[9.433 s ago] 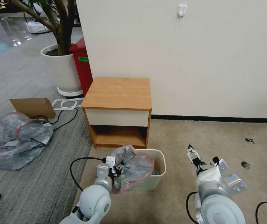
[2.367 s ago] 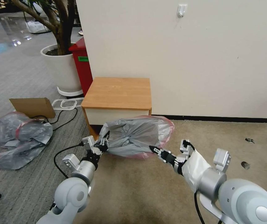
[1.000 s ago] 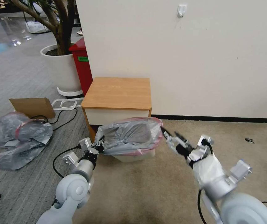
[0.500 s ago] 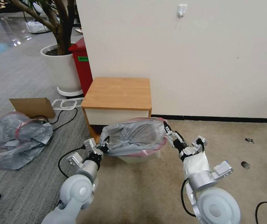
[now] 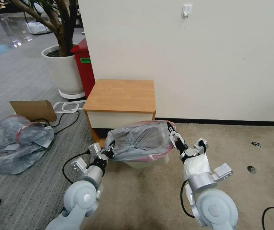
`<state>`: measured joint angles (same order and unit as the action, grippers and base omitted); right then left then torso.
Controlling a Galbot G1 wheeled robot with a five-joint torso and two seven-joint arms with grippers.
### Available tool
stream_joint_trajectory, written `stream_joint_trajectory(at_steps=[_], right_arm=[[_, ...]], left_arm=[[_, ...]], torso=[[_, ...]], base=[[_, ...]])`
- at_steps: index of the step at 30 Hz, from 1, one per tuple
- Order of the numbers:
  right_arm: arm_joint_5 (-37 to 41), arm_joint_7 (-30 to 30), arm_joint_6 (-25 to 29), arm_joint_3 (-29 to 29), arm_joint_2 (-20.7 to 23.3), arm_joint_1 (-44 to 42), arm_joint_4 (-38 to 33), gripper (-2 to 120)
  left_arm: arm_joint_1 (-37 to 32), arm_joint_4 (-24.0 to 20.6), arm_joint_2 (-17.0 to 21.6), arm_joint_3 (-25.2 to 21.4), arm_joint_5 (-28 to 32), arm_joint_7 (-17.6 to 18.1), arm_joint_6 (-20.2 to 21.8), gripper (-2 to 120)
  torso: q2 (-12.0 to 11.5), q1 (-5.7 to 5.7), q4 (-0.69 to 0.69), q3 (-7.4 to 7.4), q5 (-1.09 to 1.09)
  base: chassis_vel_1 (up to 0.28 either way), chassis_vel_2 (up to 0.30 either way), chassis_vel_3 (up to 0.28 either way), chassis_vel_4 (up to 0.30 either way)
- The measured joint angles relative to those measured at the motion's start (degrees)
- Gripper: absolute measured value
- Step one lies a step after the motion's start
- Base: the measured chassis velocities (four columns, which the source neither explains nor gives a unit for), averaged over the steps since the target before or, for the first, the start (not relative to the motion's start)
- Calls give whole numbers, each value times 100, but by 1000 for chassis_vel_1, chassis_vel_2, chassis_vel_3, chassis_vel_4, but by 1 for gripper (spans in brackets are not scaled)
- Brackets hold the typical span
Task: Pick up the garbage bag from the table and place it over the trash can.
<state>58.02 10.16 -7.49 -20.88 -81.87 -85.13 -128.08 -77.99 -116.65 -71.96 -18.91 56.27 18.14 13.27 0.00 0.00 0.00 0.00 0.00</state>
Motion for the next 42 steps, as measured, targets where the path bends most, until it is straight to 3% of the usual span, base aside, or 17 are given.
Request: stream_joint_trajectory(at_steps=[13, 28, 42], right_arm=[[-147, -110, -6, -38, -47, 29, 52, 0], [-107, 96, -352, -113, 242, 730, 584, 0], [-87, 337, -627, -92, 327, 162, 202, 0]], left_arm=[[2, 14, 7, 25, 20, -34, 9, 7], [-114, -40, 73, -85, 85, -340, 87, 7], [51, -35, 63, -248, 884, -201, 151, 7]], torso=[[0, 0, 0, 0, 0], [0, 0, 1, 0, 1], [0, 0, 0, 0, -1]], base=[[0, 0, 0, 0], [0, 0, 0, 0], [0, 0, 0, 0]])
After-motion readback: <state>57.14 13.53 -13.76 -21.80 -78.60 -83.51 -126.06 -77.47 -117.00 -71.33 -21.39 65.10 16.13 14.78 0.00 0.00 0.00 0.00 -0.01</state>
